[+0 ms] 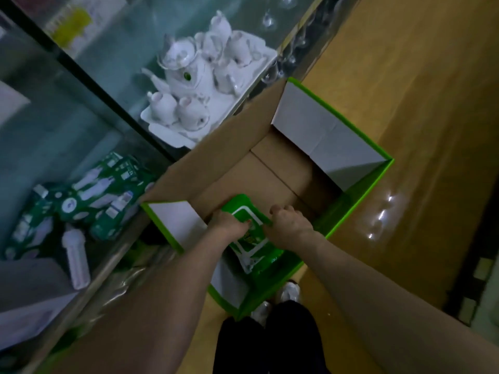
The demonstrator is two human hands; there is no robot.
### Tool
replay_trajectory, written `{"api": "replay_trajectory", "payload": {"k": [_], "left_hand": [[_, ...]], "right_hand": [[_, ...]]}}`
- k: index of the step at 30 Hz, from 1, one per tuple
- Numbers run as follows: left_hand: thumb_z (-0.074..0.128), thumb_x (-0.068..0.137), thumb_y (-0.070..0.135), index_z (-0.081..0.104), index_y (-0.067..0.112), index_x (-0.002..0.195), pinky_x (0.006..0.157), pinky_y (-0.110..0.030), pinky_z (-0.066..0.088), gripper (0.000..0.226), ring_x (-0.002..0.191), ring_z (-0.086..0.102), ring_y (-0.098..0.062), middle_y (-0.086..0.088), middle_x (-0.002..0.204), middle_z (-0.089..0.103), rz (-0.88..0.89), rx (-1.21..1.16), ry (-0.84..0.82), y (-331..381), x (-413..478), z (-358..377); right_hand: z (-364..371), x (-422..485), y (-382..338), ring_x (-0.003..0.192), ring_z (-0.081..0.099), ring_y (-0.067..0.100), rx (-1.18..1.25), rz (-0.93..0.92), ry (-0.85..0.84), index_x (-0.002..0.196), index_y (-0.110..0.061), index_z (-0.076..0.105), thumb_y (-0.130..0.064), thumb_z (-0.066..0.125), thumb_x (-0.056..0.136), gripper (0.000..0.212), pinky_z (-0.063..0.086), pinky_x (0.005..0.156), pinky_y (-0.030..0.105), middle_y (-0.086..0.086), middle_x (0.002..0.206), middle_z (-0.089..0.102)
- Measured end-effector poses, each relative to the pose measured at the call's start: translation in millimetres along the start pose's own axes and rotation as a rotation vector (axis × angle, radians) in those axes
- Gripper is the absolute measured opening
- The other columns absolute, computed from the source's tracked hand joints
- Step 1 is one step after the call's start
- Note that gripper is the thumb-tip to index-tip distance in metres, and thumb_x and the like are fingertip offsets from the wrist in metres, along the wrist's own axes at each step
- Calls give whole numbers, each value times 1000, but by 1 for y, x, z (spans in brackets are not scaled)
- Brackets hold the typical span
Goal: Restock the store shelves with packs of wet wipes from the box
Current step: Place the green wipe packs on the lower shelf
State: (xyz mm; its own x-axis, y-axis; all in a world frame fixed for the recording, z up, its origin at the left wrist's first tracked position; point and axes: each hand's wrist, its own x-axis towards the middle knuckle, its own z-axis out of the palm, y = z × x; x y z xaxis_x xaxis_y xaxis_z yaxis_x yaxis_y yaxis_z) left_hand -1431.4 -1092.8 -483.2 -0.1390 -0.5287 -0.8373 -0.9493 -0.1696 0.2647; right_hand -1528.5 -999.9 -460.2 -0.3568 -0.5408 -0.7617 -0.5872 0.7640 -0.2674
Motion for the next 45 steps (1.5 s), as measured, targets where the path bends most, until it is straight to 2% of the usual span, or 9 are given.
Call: {"api": "replay_trajectory", "payload": {"k": [10,16,19,24,28,32,35,40,45], "left_hand": [[78,68,42,62,10,124,98,-50,48,66,105,65,-32,-14,115,68,-298,-642,-213,-26,50,23],[59,92,37,65,8,120,97,-49,48,40,107,64,-34,-20,115,68,-301,-800,-266,-24,50,20],[63,90,37,68,9,116,98,-48,47,38,107,64,-34,-18,115,68,-263,-816,-310,-12,44,14],[69,82,47,71,13,111,94,-48,50,45,99,68,-32,-17,106,72,-149,-819,-362,28,22,-11],[66,86,44,68,11,116,86,-47,51,45,105,66,-33,-19,113,69,-1,-868,-371,73,-13,-32],[74,81,36,70,6,99,71,-45,54,36,81,69,-31,-19,84,73,136,-863,-345,119,-58,-35],[90,49,41,65,6,118,71,-53,57,82,83,71,-36,-20,98,72,232,-846,-284,151,-85,-27],[71,85,36,62,6,113,49,-37,54,42,73,68,-27,-15,96,70,374,-920,-363,194,-145,-14],[83,60,49,60,12,123,57,-49,56,76,79,72,-34,-14,101,73,449,-946,-413,228,-202,10]], "right_hand": [[29,52,0,125,45,37,283,74,-193,137,-5,42,-44,24,103,55,38,99,36,23,133,47],[23,54,1,118,52,33,400,126,-201,131,1,50,-58,23,99,72,40,96,35,23,124,53],[8,49,6,116,54,30,491,155,-182,134,-4,50,-64,37,93,74,41,95,33,21,129,53],[-31,19,23,87,71,23,793,100,-111,103,-11,70,-69,69,67,68,56,83,34,10,102,72],[-69,-21,36,80,72,23,870,55,-1,98,-11,72,-68,68,69,64,58,83,38,8,93,74],[-87,-69,49,83,71,21,1020,68,194,90,-14,71,-68,60,76,57,55,88,36,6,95,73],[-96,-106,65,88,71,22,1192,88,322,106,-16,68,-67,64,74,60,55,89,38,5,101,73],[-98,-182,97,80,71,22,1509,109,469,112,-12,59,-50,70,79,51,58,66,34,8,95,73],[-104,-253,113,70,66,22,1797,10,566,105,-7,62,-27,67,87,27,58,60,29,12,88,71]]}}
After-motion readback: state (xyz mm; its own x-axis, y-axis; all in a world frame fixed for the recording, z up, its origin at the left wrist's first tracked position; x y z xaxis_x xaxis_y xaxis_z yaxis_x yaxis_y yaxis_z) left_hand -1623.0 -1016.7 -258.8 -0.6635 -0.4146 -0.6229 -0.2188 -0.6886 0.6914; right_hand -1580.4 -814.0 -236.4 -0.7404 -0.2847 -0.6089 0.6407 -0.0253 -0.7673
